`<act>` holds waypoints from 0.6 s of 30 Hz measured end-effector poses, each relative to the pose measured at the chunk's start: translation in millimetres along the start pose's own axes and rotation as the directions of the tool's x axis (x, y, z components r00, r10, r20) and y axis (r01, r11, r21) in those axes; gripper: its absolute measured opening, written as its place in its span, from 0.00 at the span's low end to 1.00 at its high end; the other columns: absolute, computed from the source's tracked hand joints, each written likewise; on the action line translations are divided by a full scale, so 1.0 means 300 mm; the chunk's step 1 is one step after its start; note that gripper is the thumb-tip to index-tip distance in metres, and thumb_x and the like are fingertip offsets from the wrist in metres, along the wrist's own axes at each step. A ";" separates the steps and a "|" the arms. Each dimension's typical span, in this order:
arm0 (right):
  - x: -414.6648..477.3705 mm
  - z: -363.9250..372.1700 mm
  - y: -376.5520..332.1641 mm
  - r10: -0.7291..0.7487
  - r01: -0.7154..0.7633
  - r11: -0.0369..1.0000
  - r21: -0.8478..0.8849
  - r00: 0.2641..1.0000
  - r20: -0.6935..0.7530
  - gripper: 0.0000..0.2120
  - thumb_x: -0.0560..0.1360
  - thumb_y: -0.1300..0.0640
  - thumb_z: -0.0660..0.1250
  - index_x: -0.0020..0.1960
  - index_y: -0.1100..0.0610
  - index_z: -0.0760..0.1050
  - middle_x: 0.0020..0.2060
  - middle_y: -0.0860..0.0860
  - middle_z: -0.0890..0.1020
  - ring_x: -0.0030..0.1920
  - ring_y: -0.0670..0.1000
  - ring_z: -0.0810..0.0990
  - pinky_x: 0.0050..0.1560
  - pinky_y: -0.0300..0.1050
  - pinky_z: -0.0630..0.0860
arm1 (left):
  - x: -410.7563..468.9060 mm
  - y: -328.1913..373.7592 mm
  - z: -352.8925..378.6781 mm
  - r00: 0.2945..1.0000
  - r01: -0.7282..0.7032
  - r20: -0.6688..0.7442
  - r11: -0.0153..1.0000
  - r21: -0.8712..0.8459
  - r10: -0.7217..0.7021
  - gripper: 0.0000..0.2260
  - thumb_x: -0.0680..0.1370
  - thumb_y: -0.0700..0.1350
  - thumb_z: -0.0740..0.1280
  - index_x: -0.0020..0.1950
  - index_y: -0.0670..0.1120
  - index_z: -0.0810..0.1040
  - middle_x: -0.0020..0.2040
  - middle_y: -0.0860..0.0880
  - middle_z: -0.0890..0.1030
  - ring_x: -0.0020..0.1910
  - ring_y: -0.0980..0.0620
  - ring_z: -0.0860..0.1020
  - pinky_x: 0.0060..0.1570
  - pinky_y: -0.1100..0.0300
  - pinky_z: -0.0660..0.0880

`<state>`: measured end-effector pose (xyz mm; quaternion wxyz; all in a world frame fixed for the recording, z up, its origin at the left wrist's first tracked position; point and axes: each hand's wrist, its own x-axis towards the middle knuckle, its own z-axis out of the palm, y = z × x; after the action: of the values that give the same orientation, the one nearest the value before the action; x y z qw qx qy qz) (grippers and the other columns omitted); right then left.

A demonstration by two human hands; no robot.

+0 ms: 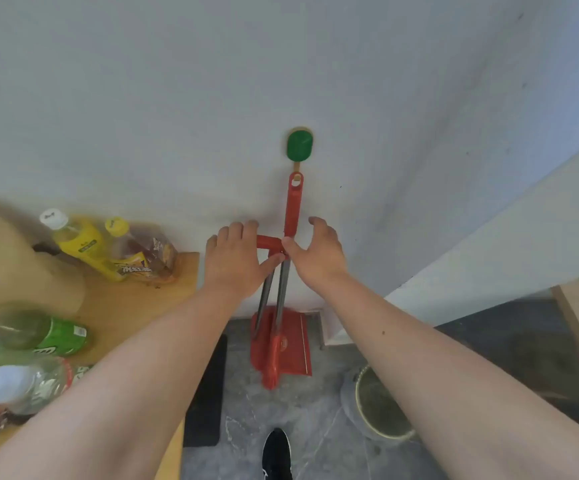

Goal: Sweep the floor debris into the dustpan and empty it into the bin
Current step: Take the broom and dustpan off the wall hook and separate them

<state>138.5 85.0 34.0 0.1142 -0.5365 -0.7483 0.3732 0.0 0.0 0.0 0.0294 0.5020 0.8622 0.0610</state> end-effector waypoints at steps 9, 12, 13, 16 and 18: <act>0.072 0.069 -0.036 0.110 -0.128 0.976 0.175 0.988 0.112 0.26 0.76 0.44 0.67 0.68 0.54 0.66 0.57 0.51 0.78 0.51 0.51 0.78 0.46 0.43 0.74 | 0.055 0.024 0.019 0.992 -0.041 0.121 0.998 0.041 0.035 0.20 0.82 0.62 0.60 0.66 0.50 0.74 0.61 0.48 0.77 0.61 0.44 0.73 0.60 0.48 0.70; 0.089 0.086 -0.057 0.113 -0.132 0.972 0.194 0.988 0.103 0.19 0.77 0.46 0.65 0.61 0.57 0.70 0.50 0.51 0.79 0.49 0.53 0.79 0.45 0.45 0.75 | 0.074 0.039 0.006 0.986 -0.073 0.158 0.994 0.077 0.061 0.18 0.82 0.61 0.59 0.64 0.50 0.74 0.59 0.48 0.78 0.59 0.43 0.75 0.58 0.48 0.70; 0.094 0.088 -0.063 0.124 -0.142 0.969 0.202 0.987 0.099 0.17 0.78 0.47 0.64 0.61 0.57 0.71 0.51 0.52 0.79 0.50 0.54 0.80 0.46 0.45 0.75 | 0.082 0.040 0.002 0.983 -0.083 0.172 0.992 0.094 0.066 0.18 0.82 0.61 0.59 0.63 0.51 0.75 0.58 0.48 0.79 0.59 0.44 0.76 0.57 0.48 0.70; 0.112 0.087 -0.071 0.134 -0.149 0.967 0.205 0.987 0.089 0.16 0.81 0.49 0.61 0.63 0.57 0.72 0.55 0.54 0.80 0.53 0.55 0.80 0.50 0.47 0.77 | 0.103 0.039 -0.005 0.973 -0.104 0.215 0.990 0.090 0.083 0.19 0.81 0.62 0.59 0.62 0.50 0.76 0.57 0.48 0.79 0.57 0.44 0.77 0.56 0.49 0.70; 0.118 0.083 -0.070 0.130 -0.144 0.972 0.187 0.988 0.086 0.15 0.81 0.49 0.61 0.62 0.58 0.73 0.55 0.54 0.80 0.53 0.55 0.80 0.51 0.47 0.77 | 0.114 0.035 -0.008 0.966 -0.127 0.234 0.989 0.074 0.107 0.19 0.82 0.62 0.59 0.61 0.50 0.76 0.56 0.48 0.79 0.57 0.44 0.77 0.55 0.49 0.71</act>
<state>95.1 102.5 22.9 0.1123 -0.5592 -0.6735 0.4702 -8.1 34.8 4.1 0.1032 0.5566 0.8236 -0.0339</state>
